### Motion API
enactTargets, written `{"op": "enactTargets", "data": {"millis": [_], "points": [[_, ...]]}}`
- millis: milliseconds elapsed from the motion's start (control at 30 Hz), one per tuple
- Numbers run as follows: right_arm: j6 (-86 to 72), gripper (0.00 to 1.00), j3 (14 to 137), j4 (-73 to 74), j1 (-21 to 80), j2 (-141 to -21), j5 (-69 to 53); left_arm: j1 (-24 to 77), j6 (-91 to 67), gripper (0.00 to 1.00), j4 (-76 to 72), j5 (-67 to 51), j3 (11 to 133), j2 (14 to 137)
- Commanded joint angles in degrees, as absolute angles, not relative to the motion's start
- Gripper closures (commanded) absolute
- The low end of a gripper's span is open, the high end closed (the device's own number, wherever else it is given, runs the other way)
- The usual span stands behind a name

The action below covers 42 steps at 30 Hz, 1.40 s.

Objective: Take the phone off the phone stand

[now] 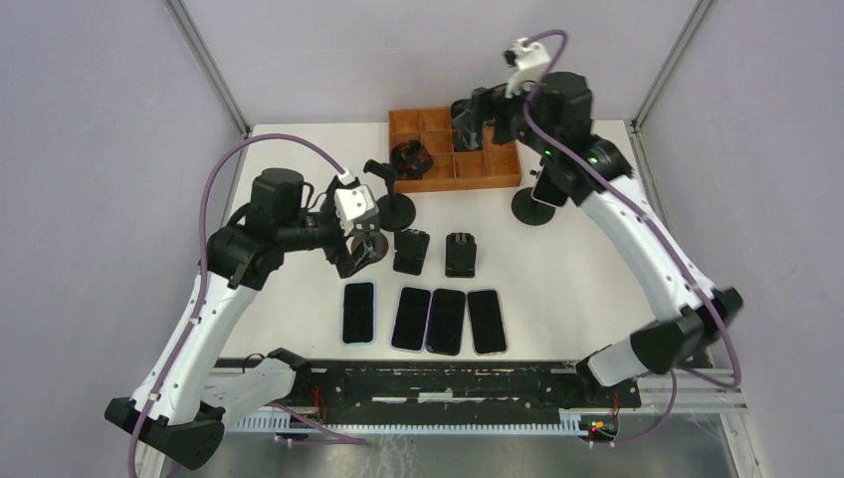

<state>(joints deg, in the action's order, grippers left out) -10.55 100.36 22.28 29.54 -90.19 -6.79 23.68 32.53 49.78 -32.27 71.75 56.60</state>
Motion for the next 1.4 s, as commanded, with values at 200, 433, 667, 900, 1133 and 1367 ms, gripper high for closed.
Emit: {"op": "enactTargets", "data": {"millis": [200,433,667,900,1133,1367], "points": [[-7.31,0.02,80.84,22.05,13.39,-69.65,-1.41,23.44,35.22,0.00,52.47,-36.48,72.69,55.59],[-10.11,0.02,71.74,18.29,3.02,-66.67,-8.05,23.40,36.03,0.00,53.20,-37.16,72.76,55.95],[-12.27,0.02,65.65,12.26,-1.47,-67.16,-16.40,23.42,36.12,0.00,53.79,-37.85,73.22,55.86],[-15.60,0.17,63.26,3.85,-5.09,-69.46,-23.28,23.38,37.84,0.00,55.89,-39.58,73.67,56.12],[-19.89,0.37,63.20,-3.74,-5.98,-72.89,-31.48,23.40,42.97,0.00,61.82,-42.07,75.02,57.10],[-22.54,0.73,61.93,-5.79,-5.98,-74.19,-35.10,23.45,45.43,0.00,62.89,-42.66,74.62,56.75]]}}
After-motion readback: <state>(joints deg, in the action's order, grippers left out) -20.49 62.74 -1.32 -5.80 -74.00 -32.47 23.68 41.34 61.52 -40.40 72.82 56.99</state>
